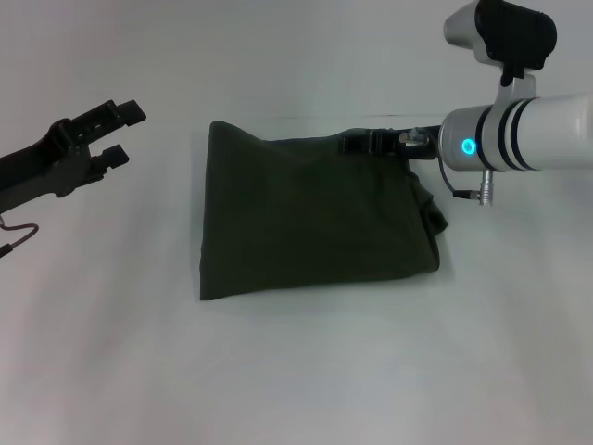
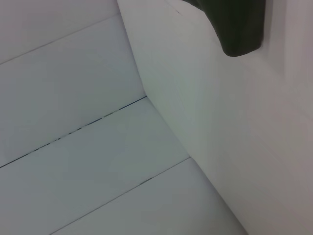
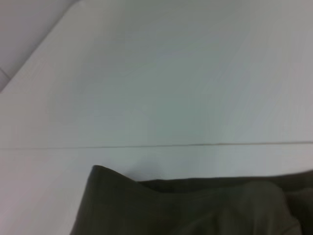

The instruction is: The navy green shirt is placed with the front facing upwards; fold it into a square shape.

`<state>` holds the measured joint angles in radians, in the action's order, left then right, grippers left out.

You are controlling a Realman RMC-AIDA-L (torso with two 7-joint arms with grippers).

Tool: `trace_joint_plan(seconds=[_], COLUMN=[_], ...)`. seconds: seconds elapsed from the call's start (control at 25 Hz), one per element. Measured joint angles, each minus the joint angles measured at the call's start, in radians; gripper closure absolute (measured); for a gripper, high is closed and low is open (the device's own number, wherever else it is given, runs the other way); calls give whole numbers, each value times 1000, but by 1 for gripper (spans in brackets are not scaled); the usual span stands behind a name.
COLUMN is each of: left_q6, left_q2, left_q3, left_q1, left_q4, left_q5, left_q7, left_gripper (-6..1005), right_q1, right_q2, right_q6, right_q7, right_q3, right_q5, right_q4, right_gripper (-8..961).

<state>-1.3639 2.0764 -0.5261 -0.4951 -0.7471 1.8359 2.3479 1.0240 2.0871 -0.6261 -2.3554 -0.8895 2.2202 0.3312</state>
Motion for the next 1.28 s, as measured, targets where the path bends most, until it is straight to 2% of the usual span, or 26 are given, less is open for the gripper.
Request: trace_joint_plan(seconds=[0.36,0.88,1.04,1.28], left_q6=[2,4,3,7], left_q2=[-1,-3,-3,-2], left_q3=[0,11,11,13], left_q1=[-1,-5,-5,-1], left_q4=[0,0,0,0], left_q5=[0,0,0,0], left_q7=[-1,-1,-1,0], left_gripper=[66,65,65,65], right_q1=[39,49,26,-47], right_q2=[10,8,4,-5], right_q6=[8,29,59,53], right_q7=[84,85,81,43], right_q3=[0,-44,-52,-52], right_q5=[-11,-9,-5,-2], right_q4=[-2,5,41,139], right_gripper=[255,283,281,277])
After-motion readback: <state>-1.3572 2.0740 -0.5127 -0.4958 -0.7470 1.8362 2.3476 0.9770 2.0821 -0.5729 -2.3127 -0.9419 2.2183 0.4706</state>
